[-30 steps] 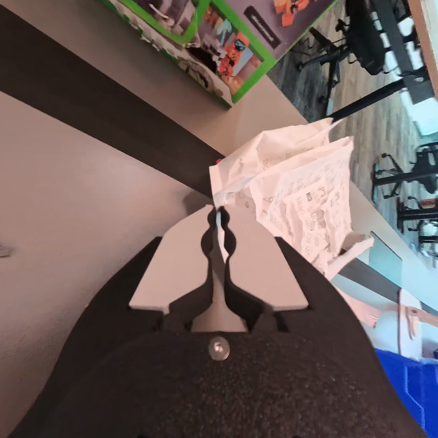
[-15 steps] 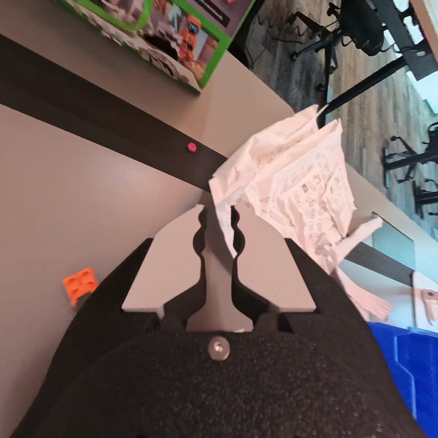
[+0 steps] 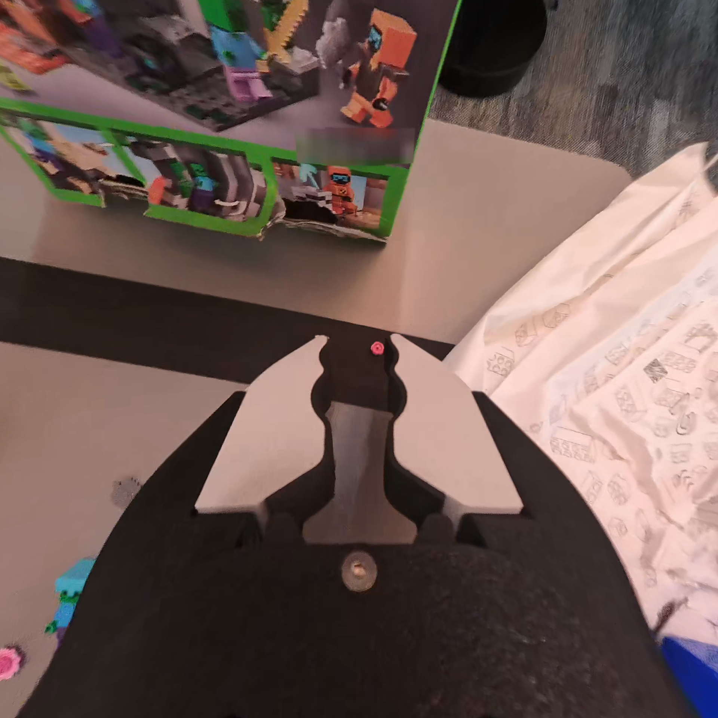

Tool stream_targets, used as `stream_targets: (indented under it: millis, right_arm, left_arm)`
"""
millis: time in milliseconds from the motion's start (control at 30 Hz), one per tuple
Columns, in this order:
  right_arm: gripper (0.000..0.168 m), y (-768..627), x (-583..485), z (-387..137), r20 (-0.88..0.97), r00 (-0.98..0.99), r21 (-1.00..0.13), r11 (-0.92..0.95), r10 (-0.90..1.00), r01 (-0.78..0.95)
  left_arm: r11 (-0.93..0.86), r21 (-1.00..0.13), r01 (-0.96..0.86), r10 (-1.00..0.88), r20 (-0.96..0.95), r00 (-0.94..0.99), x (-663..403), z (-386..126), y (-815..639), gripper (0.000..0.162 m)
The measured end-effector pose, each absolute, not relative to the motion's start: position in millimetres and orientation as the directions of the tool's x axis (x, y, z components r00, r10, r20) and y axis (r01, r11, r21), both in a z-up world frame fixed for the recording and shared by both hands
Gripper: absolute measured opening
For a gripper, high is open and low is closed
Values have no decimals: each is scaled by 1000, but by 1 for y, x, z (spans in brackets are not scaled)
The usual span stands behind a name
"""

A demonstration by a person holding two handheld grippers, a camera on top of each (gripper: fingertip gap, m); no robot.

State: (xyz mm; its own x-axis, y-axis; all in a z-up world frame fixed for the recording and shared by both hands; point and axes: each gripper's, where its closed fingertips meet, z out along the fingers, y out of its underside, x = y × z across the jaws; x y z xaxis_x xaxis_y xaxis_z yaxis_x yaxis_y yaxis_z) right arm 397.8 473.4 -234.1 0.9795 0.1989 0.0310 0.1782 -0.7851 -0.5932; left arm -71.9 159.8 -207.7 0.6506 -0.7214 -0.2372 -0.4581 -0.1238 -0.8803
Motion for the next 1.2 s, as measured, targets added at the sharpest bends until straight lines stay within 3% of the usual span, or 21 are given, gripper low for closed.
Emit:
stream_targets:
  millis: [200,500,733,1100,1200]
  right_arm:
    - [22,480,409,-256,27,992,-473,-873,122,120]
    - [20,474,410,-268,-28,996,-398,-915,84,66]
    - [14,475,412,-268,-83,995,-404,-915,56,18]
    - [6,473,412,-269,7,994,-414,-905,107,100]
    - [6,470,400,-261,-30,987,-463,-878,157,125]
  left_arm:
    - [-142,-874,-464,-716,-233,658,-73,-214,163,15]
    - [-150,-870,-469,-720,-229,655,-73,-217,163,15]
    - [-158,-866,-474,-725,-224,651,-72,-220,162,16]
    - [-163,-860,-484,-734,-222,642,-70,-224,161,15]
    - [-159,-860,-484,-737,-223,638,-69,-224,160,15]
